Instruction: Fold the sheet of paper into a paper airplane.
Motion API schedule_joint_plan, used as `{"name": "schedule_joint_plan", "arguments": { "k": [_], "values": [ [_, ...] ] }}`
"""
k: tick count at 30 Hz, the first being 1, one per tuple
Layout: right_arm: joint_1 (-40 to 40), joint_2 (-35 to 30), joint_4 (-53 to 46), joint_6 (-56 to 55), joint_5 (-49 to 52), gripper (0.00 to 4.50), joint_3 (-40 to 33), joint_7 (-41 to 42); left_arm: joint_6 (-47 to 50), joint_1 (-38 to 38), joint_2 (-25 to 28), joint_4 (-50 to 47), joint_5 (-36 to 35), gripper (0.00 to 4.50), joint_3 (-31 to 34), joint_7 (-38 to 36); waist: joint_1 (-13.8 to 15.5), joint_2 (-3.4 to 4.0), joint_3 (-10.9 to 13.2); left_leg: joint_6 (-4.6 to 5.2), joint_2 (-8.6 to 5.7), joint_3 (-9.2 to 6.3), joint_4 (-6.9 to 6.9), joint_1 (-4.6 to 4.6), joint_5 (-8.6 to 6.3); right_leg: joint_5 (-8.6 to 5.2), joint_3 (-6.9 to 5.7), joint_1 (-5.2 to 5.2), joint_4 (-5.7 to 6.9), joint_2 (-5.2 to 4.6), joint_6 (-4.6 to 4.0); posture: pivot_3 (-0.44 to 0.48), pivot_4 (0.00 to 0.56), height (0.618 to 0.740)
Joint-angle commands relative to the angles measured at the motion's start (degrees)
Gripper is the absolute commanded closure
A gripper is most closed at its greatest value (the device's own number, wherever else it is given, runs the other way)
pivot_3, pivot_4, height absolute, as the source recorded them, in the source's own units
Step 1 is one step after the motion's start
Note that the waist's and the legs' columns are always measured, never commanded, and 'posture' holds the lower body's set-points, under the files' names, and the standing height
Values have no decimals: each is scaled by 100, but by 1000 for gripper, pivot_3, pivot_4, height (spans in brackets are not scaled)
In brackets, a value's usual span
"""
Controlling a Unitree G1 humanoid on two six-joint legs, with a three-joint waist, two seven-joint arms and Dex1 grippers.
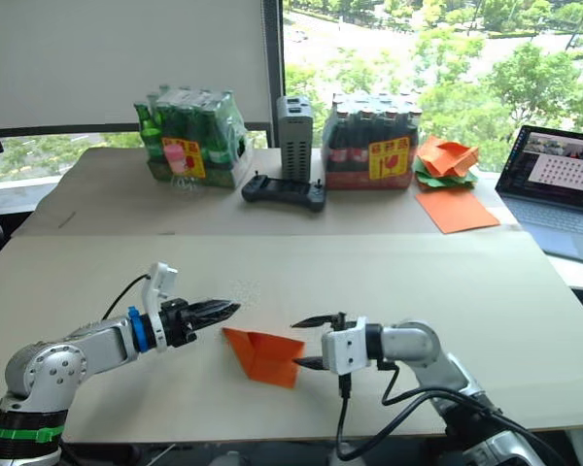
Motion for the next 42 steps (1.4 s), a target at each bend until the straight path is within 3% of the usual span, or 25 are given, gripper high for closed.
{"name": "schedule_joint_plan", "arguments": {
  "k": [1, 5, 12, 19, 26, 42],
  "values": [
    [1, 11, -233, 99, 130, 3236, -140, -89, 3, 72, 193, -156, -182, 2247, 310, -291, 5, 0, 0, 0, 0, 0, 1, 0, 0, 0, 0, 0, 0, 0, 0, 0, 150, 740],
    [-4, 42, -234, 160, 98, 4483, -125, -137, 99, 303, 520, -294, -438, 2247, 526, -778, 7, 1, 0, 0, 0, 0, 1, -1, 0, 0, 0, 0, 0, 0, 0, 0, 150, 740],
    [-101, 72, -130, 154, 61, 4483, -111, -166, 93, 708, 817, -821, -515, 2247, 287, -1396, 14, 1, 1, 0, 0, 0, 1, -1, 0, 0, 0, 0, 0, -1, 0, 0, 150, 740],
    [-109, 49, -91, 121, 26, 4483, -118, -200, -236, 1174, 1099, -1137, 43, 2247, -194, -1825, 10, 1, 1, 1, 0, 1, 0, 0, 0, 0, 1, 0, 0, -1, 0, 0, 150, 740],
    [-111, 58, -96, 121, 8, 4483, -112, -223, -559, 896, 789, -604, 757, 2247, -584, -1491, 30, 2, 1, 1, -1, 1, 2, 0, 0, 0, 1, 1, 0, -1, 0, 0, 150, 740],
    [-35, 24, -199, 134, 17, 4483, -118, -215, -615, 490, 137, -334, 1298, 2247, -1121, -1278, 12, 2, 1, 1, 0, 1, 3, -1, -1, 0, 1, 1, 1, -1, 0, 0, 150, 740]
  ]
}}
